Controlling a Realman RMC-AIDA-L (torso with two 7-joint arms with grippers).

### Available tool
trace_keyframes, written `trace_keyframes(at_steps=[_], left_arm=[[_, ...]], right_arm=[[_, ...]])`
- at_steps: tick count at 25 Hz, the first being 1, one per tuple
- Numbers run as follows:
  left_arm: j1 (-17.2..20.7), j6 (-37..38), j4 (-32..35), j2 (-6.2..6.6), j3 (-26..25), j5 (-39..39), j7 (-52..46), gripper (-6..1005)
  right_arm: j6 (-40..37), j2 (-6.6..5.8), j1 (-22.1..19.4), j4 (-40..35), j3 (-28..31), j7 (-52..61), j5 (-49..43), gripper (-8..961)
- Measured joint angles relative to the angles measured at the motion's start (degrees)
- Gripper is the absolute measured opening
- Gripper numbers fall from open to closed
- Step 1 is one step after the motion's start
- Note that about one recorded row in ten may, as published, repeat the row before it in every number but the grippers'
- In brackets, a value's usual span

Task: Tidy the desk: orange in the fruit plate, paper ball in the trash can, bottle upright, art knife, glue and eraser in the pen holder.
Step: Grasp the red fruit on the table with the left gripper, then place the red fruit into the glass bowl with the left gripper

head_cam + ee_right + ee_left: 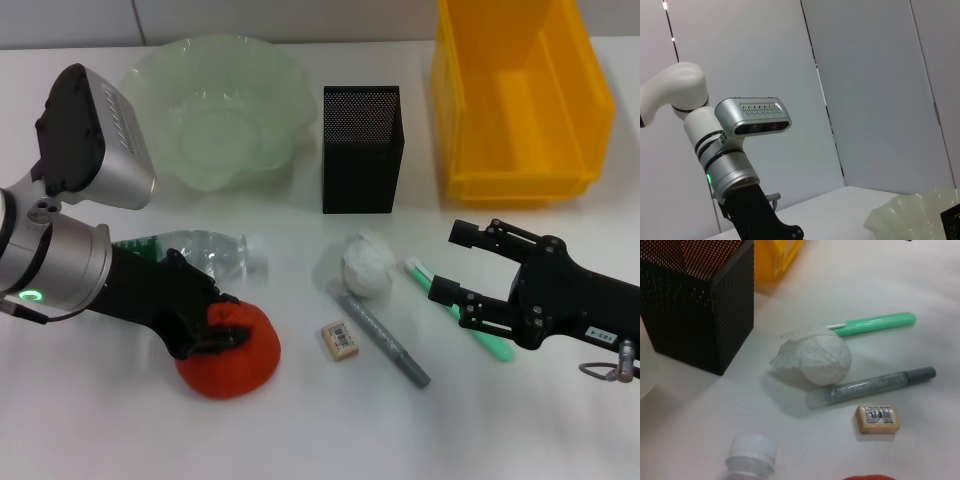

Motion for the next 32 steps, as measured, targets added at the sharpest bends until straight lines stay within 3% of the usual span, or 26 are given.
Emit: trace_keyframes(at_steps=[10,15,17,20,26,32], left_arm=[[0.7,1.6,4.3,0.04,-0.8,-1.0,0.0,258],[0.4,3.3,8.8,0.22,-5.7,-6.4,0.0,214],[-2.1,2.3,9.3,0.17,-9.8,-7.9,0.0,197],[-4.9,0.8,8.0,0.11,-12.0,-8.2,-0.3,175],[-10.1,-8.8,2.2,0.16,-14.1,-8.0,-0.3,165],[-11.4,-28.8,-5.5,0.06,-11.4,-7.2,0.3,161]], right_arm=[[0.0,0.0,0.1,0.6,0.1,0.0,0.0,758],[0.0,0.0,0.1,0.6,0.1,0.0,0.0,758],[0.0,0.04,0.4,0.7,0.1,0.0,0.0,758],[-0.1,0.05,0.7,0.8,0.0,0.0,0.0,758],[-0.6,0.15,1.4,2.3,0.0,-1.1,0.0,758],[-0.7,0.17,1.3,2.9,0.1,-1.6,0.0,758]])
